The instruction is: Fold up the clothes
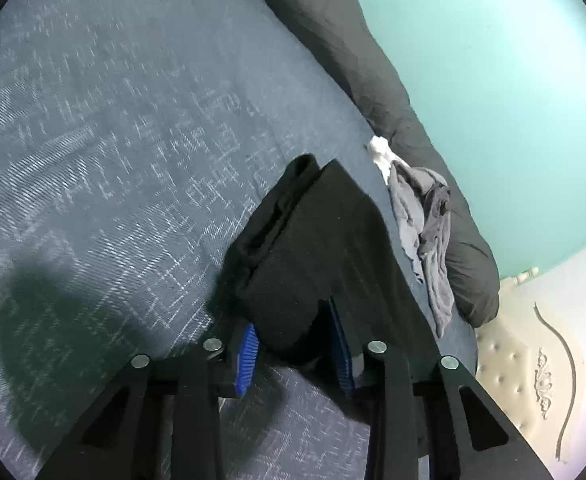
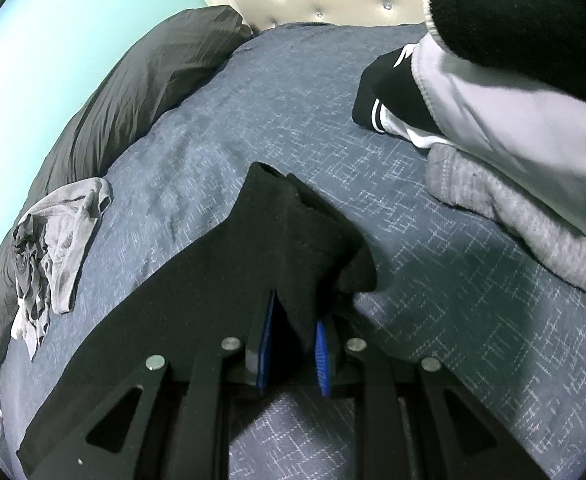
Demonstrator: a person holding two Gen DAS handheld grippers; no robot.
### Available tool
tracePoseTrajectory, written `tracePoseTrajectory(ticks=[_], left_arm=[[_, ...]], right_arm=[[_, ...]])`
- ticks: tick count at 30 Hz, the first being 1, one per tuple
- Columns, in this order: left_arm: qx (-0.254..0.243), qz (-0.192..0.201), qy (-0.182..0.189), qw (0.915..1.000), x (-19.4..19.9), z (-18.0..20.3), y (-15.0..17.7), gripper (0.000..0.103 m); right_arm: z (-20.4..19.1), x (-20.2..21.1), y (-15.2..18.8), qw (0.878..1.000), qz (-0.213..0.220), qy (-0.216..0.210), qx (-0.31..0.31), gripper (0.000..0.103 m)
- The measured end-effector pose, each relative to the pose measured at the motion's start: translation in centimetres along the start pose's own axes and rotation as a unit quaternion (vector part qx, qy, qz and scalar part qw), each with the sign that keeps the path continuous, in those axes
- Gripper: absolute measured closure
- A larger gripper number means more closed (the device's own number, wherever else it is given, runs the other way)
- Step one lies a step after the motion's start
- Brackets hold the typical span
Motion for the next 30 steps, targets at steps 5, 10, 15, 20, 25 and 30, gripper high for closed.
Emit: tracePoseTrajectory(ticks=[5, 10, 15, 20, 25, 30], left_arm=[[0.015, -0.004, -0.007, 0.9998, 0.0, -1.6, 0.4, 0.083], [0.019, -0.01, -0.011, 0.9997, -0.3, -2.4, 0.7, 0.082], [0.025, -0.012, -0.008, 0.9996, -0.3, -2.6, 0.7, 0.082], [-0.005, -0.01, -0.031, 0.9995, 0.2, -1.8, 0.5, 0.079], [-0.037, -0.002, -0.061, 0.9974, 1.3, -1.1, -0.1, 0.071], [-0.05, 0.013, -0.084, 0.9951, 2.3, -1.2, -1.0, 0.07]], right_arm=[[-0.2, 0.2, -0.3, 1.0, -0.001, 0.0, 0.008, 0.088], [-0.2, 0.2, -0.2, 1.0, -0.002, 0.003, 0.009, 0.088], [-0.2, 0.3, -0.1, 1.0, 0.0, 0.004, 0.006, 0.088], [-0.6, 0.6, -0.4, 1.0, 0.0, -0.006, 0.009, 0.092], [-1.2, 1.3, -0.7, 1.0, 0.002, -0.021, 0.018, 0.094], [-2.4, 2.5, -1.3, 0.999, 0.011, -0.037, 0.029, 0.095]])
Point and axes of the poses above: each gripper's, at about its wrist camera, not at the fingertips, and x roughly against the way its jaws point, z to its right, y to its underside, the point moved 10 cm from there along -x, roughly the way its jaws point, and after that the axes turned 9 degrees about -x, right-handed, at the moved point
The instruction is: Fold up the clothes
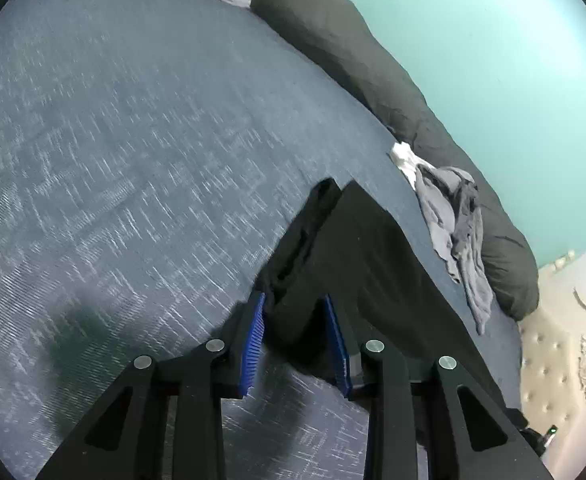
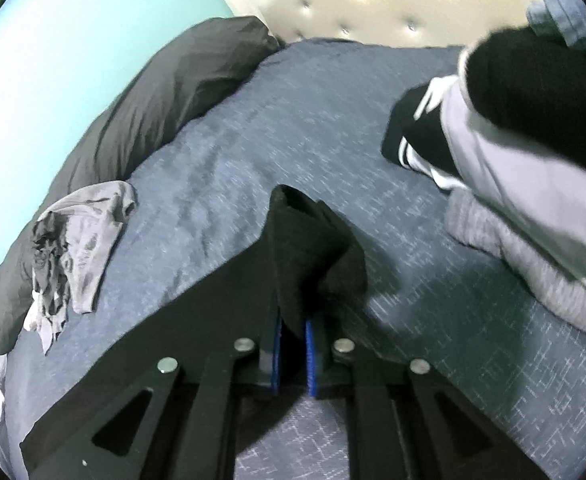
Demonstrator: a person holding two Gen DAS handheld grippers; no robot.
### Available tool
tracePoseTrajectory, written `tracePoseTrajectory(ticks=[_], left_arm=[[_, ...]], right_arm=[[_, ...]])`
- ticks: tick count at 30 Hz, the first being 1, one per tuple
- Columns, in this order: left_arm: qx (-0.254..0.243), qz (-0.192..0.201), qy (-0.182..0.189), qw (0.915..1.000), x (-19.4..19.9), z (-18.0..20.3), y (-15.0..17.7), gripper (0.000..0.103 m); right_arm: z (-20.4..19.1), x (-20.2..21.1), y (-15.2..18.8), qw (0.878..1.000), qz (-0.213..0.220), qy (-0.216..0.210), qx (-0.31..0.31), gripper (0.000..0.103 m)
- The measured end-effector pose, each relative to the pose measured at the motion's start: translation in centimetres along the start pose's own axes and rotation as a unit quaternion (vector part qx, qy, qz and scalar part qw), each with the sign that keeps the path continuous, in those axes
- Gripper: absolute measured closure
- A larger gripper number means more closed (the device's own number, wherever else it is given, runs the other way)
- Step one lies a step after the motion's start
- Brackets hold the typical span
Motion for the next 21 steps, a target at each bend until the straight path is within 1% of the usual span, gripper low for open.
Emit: tracePoseTrajectory(ticks=[3, 5, 9, 11, 15, 19, 21], left_arm=[[-0.006, 0.003, -0.003, 1.0, 0.4, 0.1, -0.3, 0.069], [-0.015, 0.003, -0.009, 0.9998, 0.6, 0.2, -0.5, 0.068], [-0.041, 0.005, -0.016, 0.999, 1.3, 0.7, -0.7, 0.063], [-0.059, 0.006, -0.022, 0.998, 1.7, 1.0, -0.9, 0.063], [-0.082, 0.004, -0.021, 0.9964, 2.4, 1.6, -1.0, 0.062], [-0.095, 0.0, -0.02, 0.9953, 3.0, 1.5, -1.1, 0.062], [-0.101, -0.001, -0.018, 0.9947, 3.4, 1.5, -1.1, 0.062]], right_arm=[[-0.9, 0.7, -0.4, 1.0, 0.006, -0.008, 0.003, 0.095], [-2.2, 1.5, -0.6, 1.0, 0.011, -0.017, 0.011, 0.095], [-5.3, 3.1, -0.9, 0.999, 0.018, -0.036, 0.033, 0.095], [-7.4, 4.0, -1.1, 0.998, 0.021, -0.048, 0.046, 0.095], [-12.5, 6.1, -0.6, 0.993, 0.024, -0.082, 0.078, 0.095], [-18.0, 8.0, 0.8, 0.987, 0.022, -0.113, 0.108, 0.095], [-21.5, 8.9, 2.0, 0.983, 0.018, -0.128, 0.128, 0.095]])
Point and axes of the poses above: each gripper's, at about its wrist camera, not at the fingertips, and x roughly against the way its jaws point, z to its right, y to its underside, the point moved 10 cm from there along -x, roughly the way its jaws point, and after that the axes turned 9 degrees about -x, right-handed, at the moved point
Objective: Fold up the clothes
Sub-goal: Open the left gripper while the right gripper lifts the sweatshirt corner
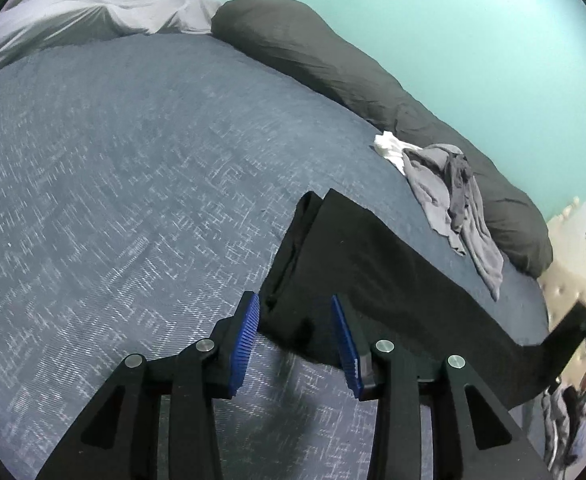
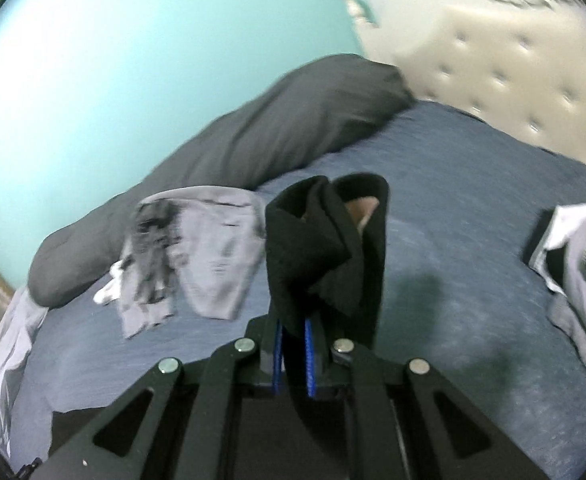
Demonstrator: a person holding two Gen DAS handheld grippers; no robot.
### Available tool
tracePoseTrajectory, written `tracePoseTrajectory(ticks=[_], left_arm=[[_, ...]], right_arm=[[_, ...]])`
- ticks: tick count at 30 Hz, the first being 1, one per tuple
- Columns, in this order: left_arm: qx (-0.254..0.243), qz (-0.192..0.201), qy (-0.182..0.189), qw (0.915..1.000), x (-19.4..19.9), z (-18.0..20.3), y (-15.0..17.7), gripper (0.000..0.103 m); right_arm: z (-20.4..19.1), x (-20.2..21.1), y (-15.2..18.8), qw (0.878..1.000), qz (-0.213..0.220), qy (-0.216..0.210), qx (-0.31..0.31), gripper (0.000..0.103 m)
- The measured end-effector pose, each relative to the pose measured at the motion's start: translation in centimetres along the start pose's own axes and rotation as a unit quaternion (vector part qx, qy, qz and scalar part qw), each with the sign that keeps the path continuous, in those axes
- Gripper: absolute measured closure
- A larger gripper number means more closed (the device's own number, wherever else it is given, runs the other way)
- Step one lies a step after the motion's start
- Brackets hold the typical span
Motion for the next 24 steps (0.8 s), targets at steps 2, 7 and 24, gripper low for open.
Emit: tracePoseTrajectory(ticks=[2, 7, 24], left_arm=[[0.003, -0.003, 0.011, 0.9999, 0.3, -0.1, 0.0, 0.061], [0.008, 0.0, 0.014, 0.9999, 1.2, -0.9, -0.1, 0.061], [0.026, -0.003, 0.024, 0.9994, 2.3, -3.1, 0.2, 0.06]], right_arm=[[-3.7, 0.0, 0.7, 1.0, -0.006, -0.018, 0.02, 0.095], [-13.8, -0.1, 3.6, 0.995, -0.028, -0.072, 0.071, 0.095], [-41.7, -3.8, 31.0, 0.935, -0.17, -0.183, 0.251, 0.095]])
Point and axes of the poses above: each gripper's, at about its wrist camera, not at the fingertips, and x roughly against the way its jaws point, z to its right, y to its underside, the point moved 10 cm from there along -x, roughly the way its jaws point, and after that the axes turned 9 degrees about -x, right-handed, at the moved point
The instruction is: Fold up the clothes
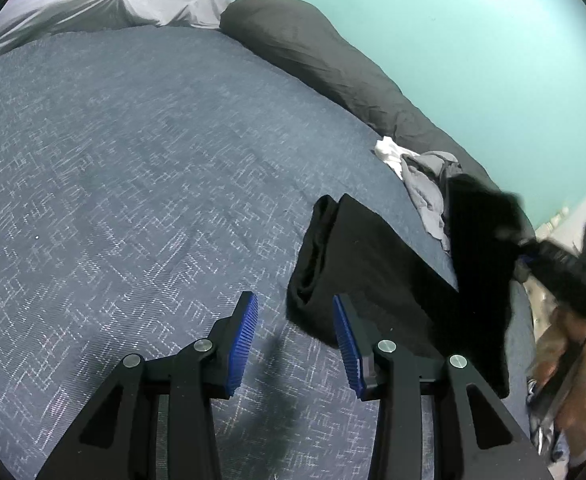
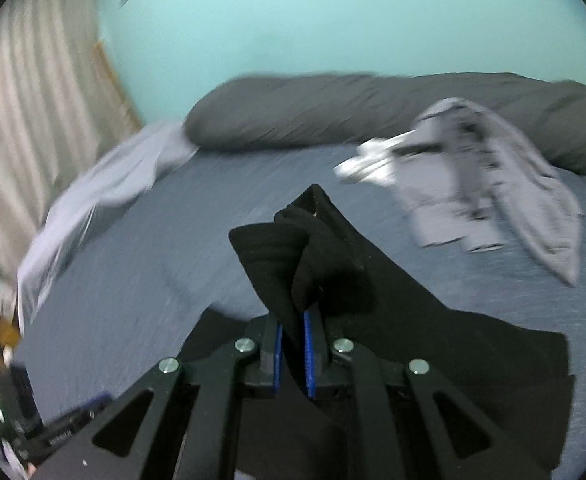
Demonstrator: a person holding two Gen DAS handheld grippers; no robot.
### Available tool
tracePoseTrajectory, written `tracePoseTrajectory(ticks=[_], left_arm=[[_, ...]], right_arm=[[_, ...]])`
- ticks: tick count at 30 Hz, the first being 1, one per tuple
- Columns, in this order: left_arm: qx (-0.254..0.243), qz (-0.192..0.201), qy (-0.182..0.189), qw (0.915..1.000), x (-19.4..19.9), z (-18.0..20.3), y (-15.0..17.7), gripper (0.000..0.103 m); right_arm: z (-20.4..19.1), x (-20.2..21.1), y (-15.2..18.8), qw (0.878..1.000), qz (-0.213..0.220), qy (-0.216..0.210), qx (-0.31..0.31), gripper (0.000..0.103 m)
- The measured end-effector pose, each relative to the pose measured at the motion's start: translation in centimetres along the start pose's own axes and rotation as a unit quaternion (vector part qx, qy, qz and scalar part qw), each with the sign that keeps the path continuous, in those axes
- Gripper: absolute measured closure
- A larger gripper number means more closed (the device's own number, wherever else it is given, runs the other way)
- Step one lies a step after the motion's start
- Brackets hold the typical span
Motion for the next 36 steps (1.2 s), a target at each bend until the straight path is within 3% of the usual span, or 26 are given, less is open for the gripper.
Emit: tracePoseTrajectory(ticks=[4, 7, 18, 22, 27, 36], left_arm=[[0.005, 0.002, 0.004, 1.0, 0.4, -0.3, -0.1, 0.06], [0.009, 0.001, 0.005, 1.0, 0.5, -0.5, 0.0, 0.06], [0.01, -0.003, 0.005, 0.9999, 0.2, -0.7, 0.2, 0.059], [0.008, -0.005, 0.006, 0.9999, -0.1, -0.4, 0.3, 0.058], [0.007, -0.007, 0.007, 0.9999, -0.4, -0.1, 0.4, 0.058], [0.003, -0.009, 0.01, 0.9999, -1.2, 1.0, 0.3, 0.057]], right_arm=[[-3.7, -4.5, 4.8, 0.998, -0.058, -0.008, 0.024, 0.095], [-4.3, -5.9, 6.9, 0.997, -0.071, 0.002, 0.017, 0.095], [-5.6, -4.9, 7.4, 0.998, -0.045, -0.021, 0.023, 0.095], [-6.6, -5.7, 9.0, 0.996, -0.074, -0.035, 0.04, 0.095], [-6.1, -6.4, 10.4, 0.991, -0.111, -0.074, -0.009, 0.086], [-5.0, -0.9, 8.1, 0.984, -0.065, -0.152, -0.071, 0.062]])
Point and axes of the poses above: each gripper's, at about its wrist camera, not at the fingertips, and x roughly against the way its jaws point, z to its right, y to its underside, the point moved 10 cm from there along -x, roughly the way its jaws point, and after that the axes turned 9 degrees about -x, right-handed, at the moved point
